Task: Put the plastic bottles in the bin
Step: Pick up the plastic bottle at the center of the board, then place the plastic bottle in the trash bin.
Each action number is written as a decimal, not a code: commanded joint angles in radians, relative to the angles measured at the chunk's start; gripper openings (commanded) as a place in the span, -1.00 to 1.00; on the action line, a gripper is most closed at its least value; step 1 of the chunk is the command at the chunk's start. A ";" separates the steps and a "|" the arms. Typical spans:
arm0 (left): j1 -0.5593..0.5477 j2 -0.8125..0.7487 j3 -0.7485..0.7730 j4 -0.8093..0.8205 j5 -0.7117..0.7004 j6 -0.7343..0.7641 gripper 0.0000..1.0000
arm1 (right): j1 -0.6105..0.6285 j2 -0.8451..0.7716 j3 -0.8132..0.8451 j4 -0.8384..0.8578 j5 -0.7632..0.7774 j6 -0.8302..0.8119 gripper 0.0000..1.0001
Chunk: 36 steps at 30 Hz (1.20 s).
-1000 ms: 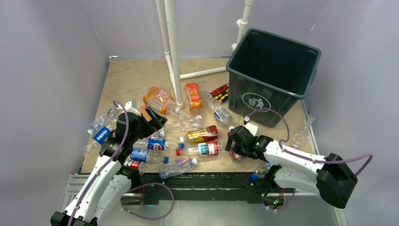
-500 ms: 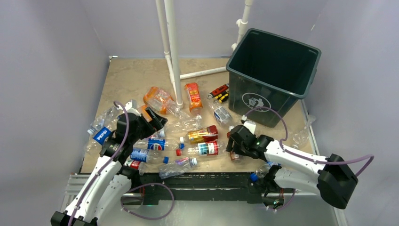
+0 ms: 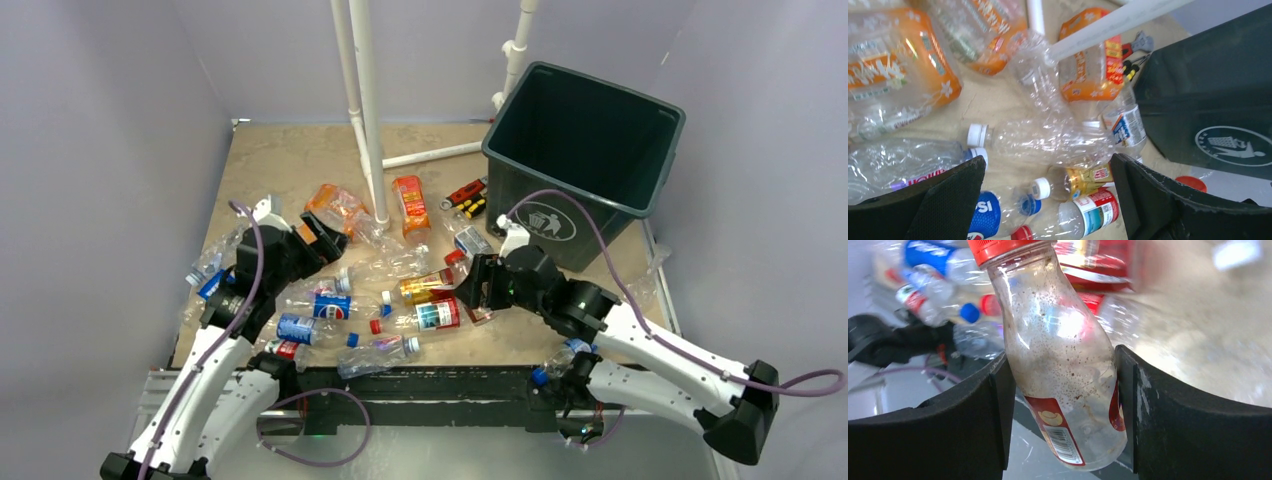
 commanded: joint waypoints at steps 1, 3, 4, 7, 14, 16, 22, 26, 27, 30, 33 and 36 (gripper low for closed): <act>0.006 0.003 0.124 -0.006 -0.046 0.063 0.92 | 0.014 -0.070 0.046 0.213 -0.230 -0.239 -0.06; 0.006 -0.004 0.158 0.019 -0.031 0.086 0.97 | 0.014 -0.110 0.033 0.334 -0.324 -0.289 -0.06; 0.006 -0.020 0.164 0.061 0.002 0.101 0.98 | 0.014 -0.129 0.024 0.400 -0.376 -0.307 -0.06; 0.006 -0.096 0.151 0.247 0.181 0.121 0.99 | 0.015 -0.167 -0.021 0.625 -0.495 -0.325 -0.06; 0.006 -0.021 0.166 0.589 0.533 0.052 0.99 | 0.022 -0.089 -0.059 0.898 -0.579 -0.356 -0.06; 0.007 -0.015 0.137 0.732 0.608 -0.015 0.99 | 0.027 -0.075 -0.066 0.955 -0.569 -0.353 -0.08; -0.006 0.036 0.123 0.953 0.752 -0.098 0.99 | 0.029 -0.074 -0.109 1.105 -0.506 -0.327 -0.14; -0.026 0.052 0.109 0.928 0.749 -0.075 0.99 | 0.031 -0.071 -0.133 1.199 -0.471 -0.297 -0.13; -0.030 0.050 0.096 0.931 0.740 -0.075 0.99 | 0.031 -0.074 -0.142 1.238 -0.452 -0.283 -0.12; -0.047 0.038 0.041 0.981 0.718 -0.085 0.99 | 0.031 -0.064 -0.164 1.337 -0.409 -0.235 -0.11; -0.077 0.032 -0.005 1.052 0.697 -0.092 0.99 | 0.031 -0.012 -0.151 1.414 -0.411 -0.182 -0.10; -0.110 0.046 -0.003 1.094 0.686 -0.083 0.99 | 0.035 0.053 -0.123 1.438 -0.448 -0.170 -0.10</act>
